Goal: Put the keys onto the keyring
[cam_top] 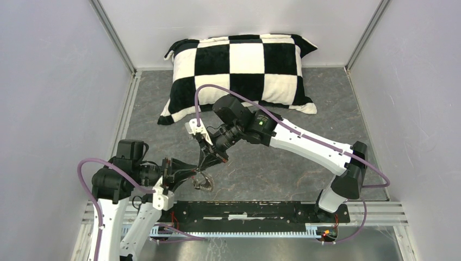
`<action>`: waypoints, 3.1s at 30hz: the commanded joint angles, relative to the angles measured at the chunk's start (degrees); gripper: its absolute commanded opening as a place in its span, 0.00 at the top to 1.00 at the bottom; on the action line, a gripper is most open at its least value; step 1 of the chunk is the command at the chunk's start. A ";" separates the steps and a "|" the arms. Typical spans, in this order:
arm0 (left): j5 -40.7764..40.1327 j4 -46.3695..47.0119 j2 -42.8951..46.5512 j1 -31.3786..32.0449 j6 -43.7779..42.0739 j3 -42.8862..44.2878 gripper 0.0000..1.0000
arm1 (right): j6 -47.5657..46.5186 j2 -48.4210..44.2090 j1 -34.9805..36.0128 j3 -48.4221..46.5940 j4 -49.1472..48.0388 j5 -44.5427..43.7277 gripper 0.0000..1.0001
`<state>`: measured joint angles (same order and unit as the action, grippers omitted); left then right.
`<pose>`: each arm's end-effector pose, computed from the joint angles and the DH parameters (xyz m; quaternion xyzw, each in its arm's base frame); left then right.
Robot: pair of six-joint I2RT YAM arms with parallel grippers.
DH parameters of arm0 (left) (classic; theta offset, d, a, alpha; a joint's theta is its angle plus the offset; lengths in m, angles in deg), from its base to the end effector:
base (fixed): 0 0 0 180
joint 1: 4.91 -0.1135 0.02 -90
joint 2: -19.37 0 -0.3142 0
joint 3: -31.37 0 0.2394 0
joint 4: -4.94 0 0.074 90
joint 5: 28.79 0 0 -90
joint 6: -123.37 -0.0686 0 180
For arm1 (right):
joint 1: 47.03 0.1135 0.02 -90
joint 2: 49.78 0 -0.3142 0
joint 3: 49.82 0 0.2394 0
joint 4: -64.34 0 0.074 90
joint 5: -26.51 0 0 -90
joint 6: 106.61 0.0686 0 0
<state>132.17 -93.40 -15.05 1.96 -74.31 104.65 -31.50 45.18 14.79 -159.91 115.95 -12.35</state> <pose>-0.0116 -0.0639 0.3583 0.7435 0.2962 -0.1917 0.5681 0.1288 0.3535 0.4194 -0.6522 0.5110 0.5152 0.2191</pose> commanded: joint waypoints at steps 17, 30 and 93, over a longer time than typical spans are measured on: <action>1.81 10.51 7.58 0.07 2.32 -3.50 0.94 | 14.71 -8.04 -1.31 12.30 -22.17 -7.02 1.00; 0.85 15.97 12.54 -0.02 4.58 -8.04 0.97 | 34.10 -16.37 -1.40 30.68 -55.37 -15.73 1.00; 7.91 53.17 2.33 -2.38 85.56 -6.51 0.74 | 32.44 -22.26 5.66 49.96 -88.10 -34.57 1.00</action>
<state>138.29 -39.92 -11.77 -0.07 11.85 97.00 2.40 22.40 19.75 -106.88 31.67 -47.08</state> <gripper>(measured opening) 0.290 0.009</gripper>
